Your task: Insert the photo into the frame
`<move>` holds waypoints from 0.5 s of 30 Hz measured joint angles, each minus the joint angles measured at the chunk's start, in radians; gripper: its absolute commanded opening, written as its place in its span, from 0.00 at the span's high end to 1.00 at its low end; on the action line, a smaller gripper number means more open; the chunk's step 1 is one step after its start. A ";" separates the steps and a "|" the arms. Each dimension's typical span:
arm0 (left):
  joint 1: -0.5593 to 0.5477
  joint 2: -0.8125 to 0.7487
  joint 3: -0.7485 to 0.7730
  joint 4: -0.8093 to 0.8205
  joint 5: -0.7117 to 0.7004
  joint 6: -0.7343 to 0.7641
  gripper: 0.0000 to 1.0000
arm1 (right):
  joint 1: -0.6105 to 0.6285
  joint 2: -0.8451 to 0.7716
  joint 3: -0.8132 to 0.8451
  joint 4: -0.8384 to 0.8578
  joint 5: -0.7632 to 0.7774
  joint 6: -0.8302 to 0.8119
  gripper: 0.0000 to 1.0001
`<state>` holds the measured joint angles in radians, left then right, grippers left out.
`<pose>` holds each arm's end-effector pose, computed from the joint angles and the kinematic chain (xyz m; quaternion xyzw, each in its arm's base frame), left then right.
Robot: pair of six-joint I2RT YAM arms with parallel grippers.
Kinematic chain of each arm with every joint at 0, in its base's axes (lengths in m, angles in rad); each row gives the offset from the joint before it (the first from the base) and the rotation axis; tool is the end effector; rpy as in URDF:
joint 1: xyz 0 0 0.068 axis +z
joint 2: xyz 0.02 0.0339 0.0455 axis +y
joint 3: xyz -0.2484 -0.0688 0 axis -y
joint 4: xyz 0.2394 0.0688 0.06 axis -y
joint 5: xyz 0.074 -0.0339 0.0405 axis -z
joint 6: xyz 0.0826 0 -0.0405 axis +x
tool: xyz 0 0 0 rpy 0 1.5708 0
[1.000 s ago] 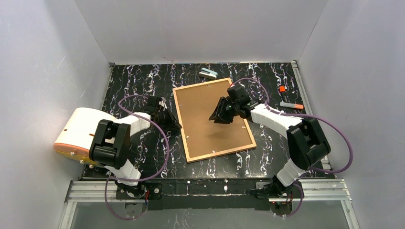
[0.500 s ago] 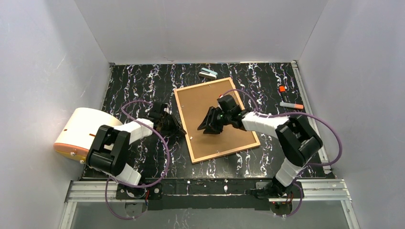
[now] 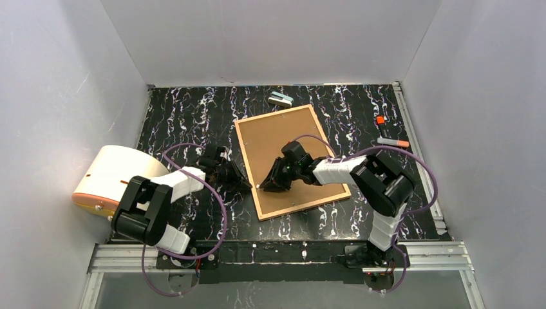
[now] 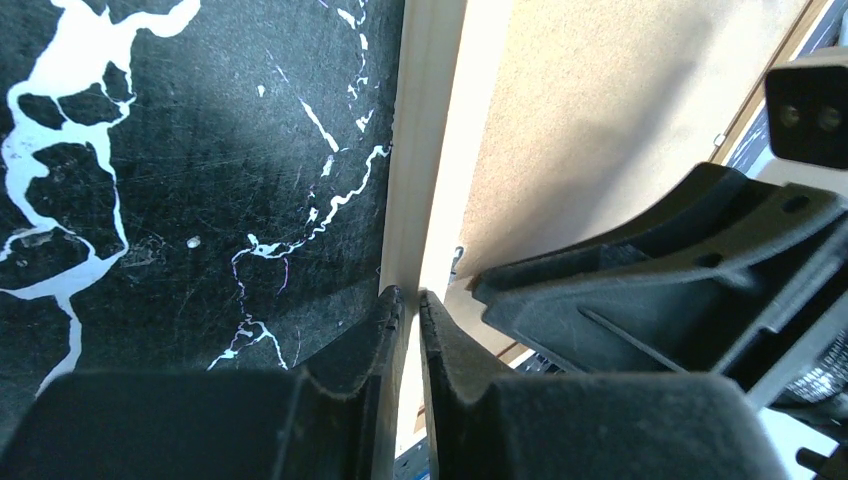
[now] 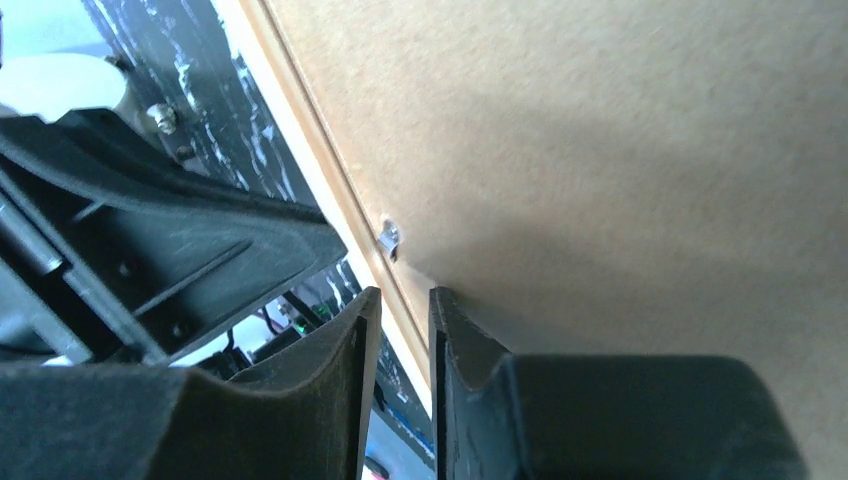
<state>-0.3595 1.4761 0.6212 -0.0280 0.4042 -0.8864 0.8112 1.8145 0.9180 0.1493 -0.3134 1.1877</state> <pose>0.2639 -0.1339 0.1037 -0.1748 0.9081 -0.3462 0.1580 0.2489 0.2990 0.1013 0.1080 0.9009 0.4099 0.0935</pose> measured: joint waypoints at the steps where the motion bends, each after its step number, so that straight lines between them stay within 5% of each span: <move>1: 0.000 0.000 0.000 0.001 0.000 -0.001 0.91 | 0.000 0.009 0.000 0.007 0.003 0.002 0.69; 15: 0.002 0.003 -0.005 0.013 0.011 -0.008 0.91 | -0.002 0.095 0.029 0.126 -0.039 0.042 0.71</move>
<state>-0.3573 1.4792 0.6159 -0.0151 0.4152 -0.8948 0.8097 1.9091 0.9470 0.2756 -0.3527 1.2301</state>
